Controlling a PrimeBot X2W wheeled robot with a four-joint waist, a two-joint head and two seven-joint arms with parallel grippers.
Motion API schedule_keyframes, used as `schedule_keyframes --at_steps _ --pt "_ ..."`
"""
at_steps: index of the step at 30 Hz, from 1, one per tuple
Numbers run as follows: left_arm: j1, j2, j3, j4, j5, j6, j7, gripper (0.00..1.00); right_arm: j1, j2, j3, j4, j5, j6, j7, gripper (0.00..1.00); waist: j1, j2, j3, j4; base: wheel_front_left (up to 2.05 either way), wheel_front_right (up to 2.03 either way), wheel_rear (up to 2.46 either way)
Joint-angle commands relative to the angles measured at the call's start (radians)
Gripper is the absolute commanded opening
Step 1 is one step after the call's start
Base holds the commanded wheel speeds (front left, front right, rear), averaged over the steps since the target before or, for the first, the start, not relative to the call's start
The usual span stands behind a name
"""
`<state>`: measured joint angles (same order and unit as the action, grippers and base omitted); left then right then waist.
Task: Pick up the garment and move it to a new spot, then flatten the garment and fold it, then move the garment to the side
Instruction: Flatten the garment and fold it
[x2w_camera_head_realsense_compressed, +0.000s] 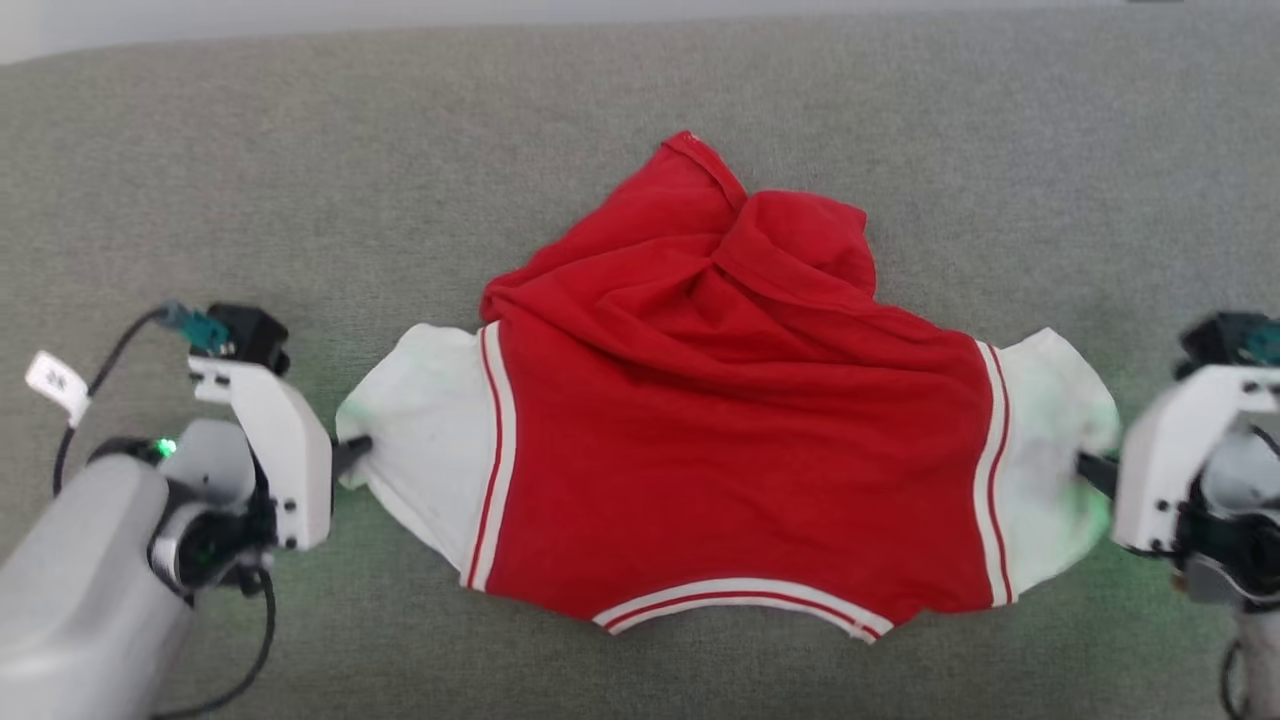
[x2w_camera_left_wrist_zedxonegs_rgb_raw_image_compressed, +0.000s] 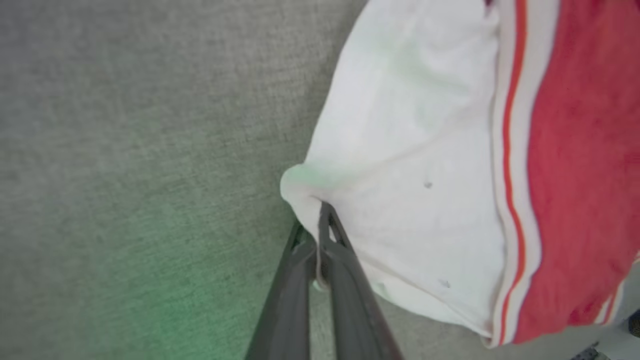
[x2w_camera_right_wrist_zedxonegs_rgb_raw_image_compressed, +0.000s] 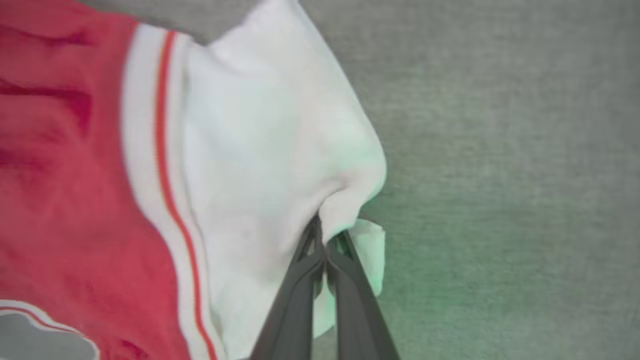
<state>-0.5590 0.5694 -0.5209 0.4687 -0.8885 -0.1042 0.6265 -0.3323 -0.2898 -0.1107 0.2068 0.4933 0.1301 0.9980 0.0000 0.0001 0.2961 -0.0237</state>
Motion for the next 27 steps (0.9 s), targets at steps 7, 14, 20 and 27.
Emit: schedule_keyframes --at_steps 7,14,20,27 --pt "-0.12 0.035 0.036 -0.091 -0.006 0.046 0.058 0.0 -0.104 0.026 0.017 -0.144 0.023 0.001 -0.024 0.0 0.0 -0.0001 -0.081 0.0 0.0 0.0 0.0" --pt "-0.286 0.043 0.059 -0.149 0.016 0.083 0.105 0.0 -0.287 0.057 0.039 -0.164 -0.034 0.001 -0.081 0.0 0.0 -0.0001 -0.149 0.002 0.0 0.0 0.0" --pt "-0.42 0.009 0.076 -0.122 0.027 0.083 0.081 0.0 -0.426 0.067 0.087 -0.11 -0.053 0.001 -0.155 0.0 0.0 -0.0001 -0.188 0.004 0.0 0.0 0.0" --pt "-0.582 -0.026 0.095 -0.049 0.051 0.075 0.039 0.0 -0.58 0.052 0.146 -0.017 -0.062 0.001 -0.247 0.0 0.0 -0.0001 -0.213 0.009 0.0 0.0 0.0"
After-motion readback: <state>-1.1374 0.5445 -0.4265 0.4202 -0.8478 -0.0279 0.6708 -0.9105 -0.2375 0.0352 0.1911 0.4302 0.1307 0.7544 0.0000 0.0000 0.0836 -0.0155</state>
